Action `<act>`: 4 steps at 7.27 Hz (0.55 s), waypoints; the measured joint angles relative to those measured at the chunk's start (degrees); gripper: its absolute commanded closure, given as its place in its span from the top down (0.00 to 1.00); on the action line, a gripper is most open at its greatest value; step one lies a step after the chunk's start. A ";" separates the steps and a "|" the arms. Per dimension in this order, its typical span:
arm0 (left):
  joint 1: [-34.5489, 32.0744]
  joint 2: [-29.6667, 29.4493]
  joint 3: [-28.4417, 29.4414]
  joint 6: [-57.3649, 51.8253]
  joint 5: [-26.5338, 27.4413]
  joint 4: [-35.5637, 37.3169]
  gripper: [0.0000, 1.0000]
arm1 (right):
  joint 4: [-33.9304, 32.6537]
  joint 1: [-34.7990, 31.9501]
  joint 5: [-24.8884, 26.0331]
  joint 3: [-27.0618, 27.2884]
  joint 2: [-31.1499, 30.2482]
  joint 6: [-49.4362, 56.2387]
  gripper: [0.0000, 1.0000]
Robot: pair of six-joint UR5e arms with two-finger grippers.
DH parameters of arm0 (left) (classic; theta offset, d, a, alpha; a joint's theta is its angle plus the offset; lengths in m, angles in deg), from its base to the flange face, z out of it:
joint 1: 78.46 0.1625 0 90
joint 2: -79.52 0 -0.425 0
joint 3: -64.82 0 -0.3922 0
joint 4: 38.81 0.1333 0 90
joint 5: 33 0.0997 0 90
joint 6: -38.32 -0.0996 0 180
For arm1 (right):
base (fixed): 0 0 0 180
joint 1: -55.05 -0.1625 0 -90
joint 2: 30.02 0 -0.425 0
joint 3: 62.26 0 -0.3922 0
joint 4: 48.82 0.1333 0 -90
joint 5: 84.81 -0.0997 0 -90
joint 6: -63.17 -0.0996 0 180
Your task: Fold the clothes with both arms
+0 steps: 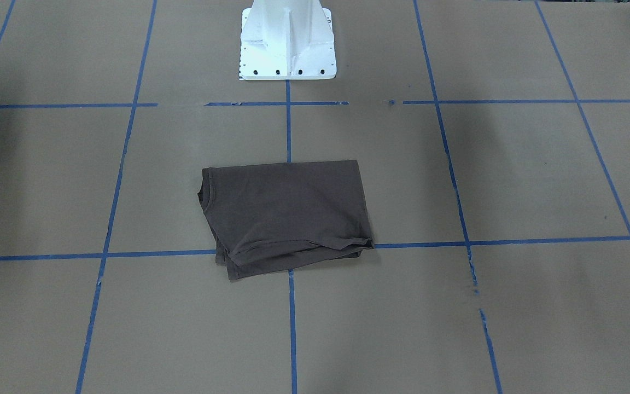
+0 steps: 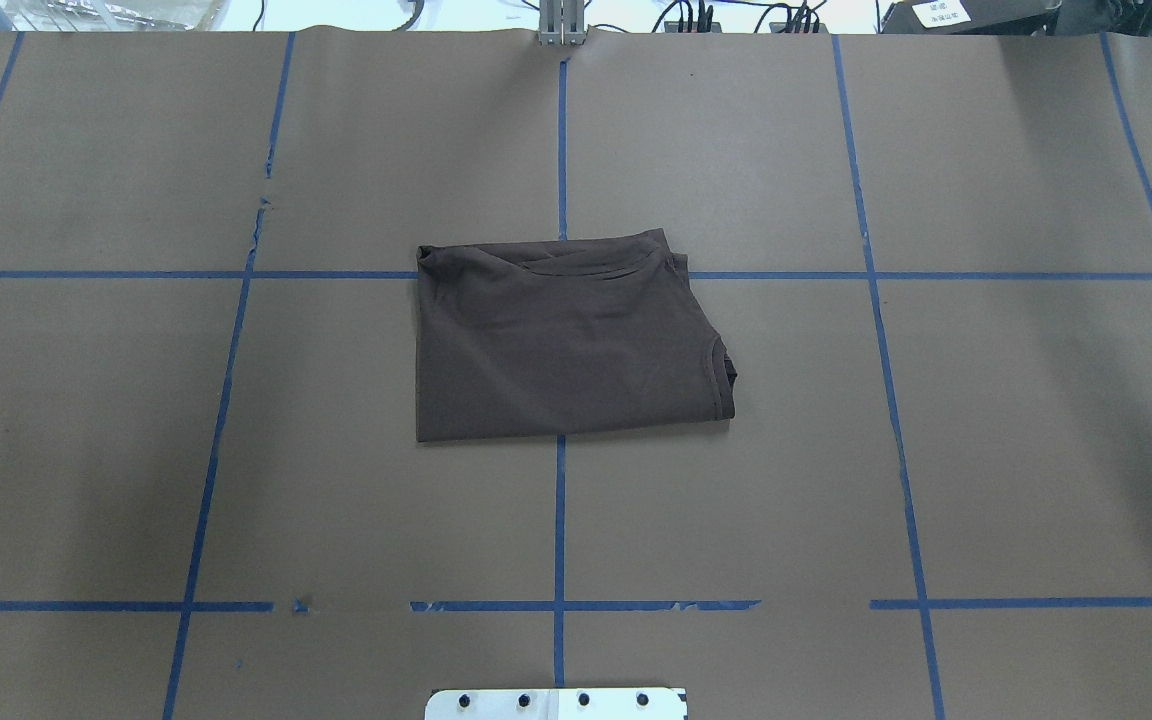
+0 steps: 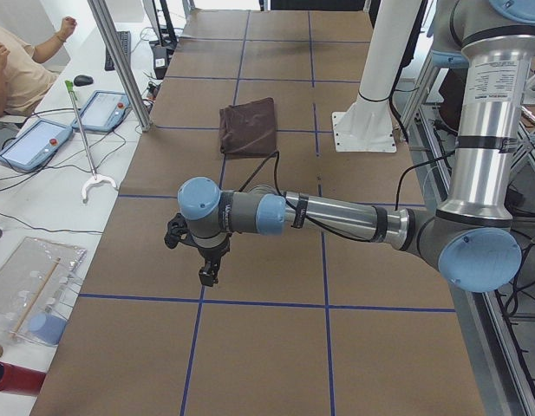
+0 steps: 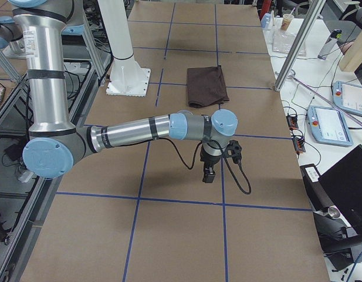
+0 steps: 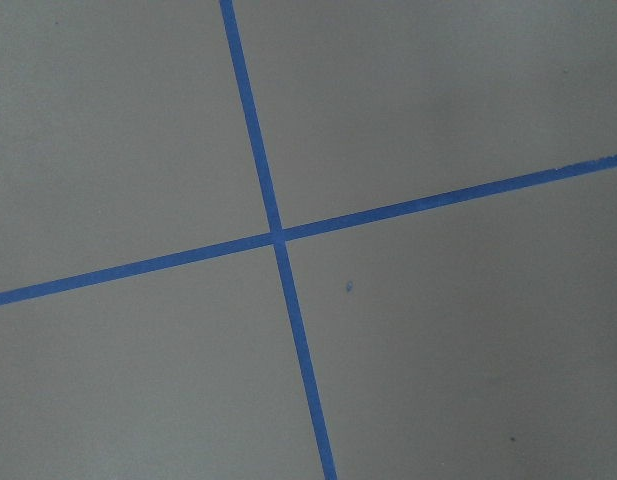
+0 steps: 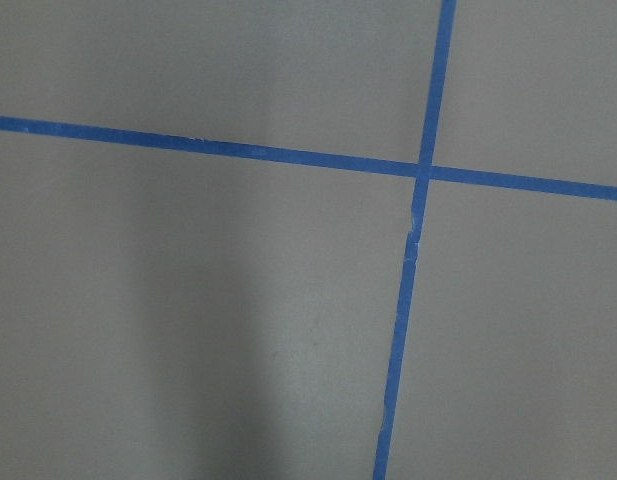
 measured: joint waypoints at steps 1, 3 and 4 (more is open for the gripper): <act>0.10 0.00 0.27 0.10 -0.03 -0.86 1.00 | 0.00 -0.02 0.02 -0.40 -0.06 0.04 1.00; 0.15 -0.05 0.69 0.29 -0.09 -1.97 1.00 | 0.08 -0.02 0.21 -1.54 -0.03 0.09 1.00; 0.16 -0.05 0.71 0.30 -0.11 -2.10 1.00 | 0.12 0.01 0.25 -2.04 0.04 0.03 1.00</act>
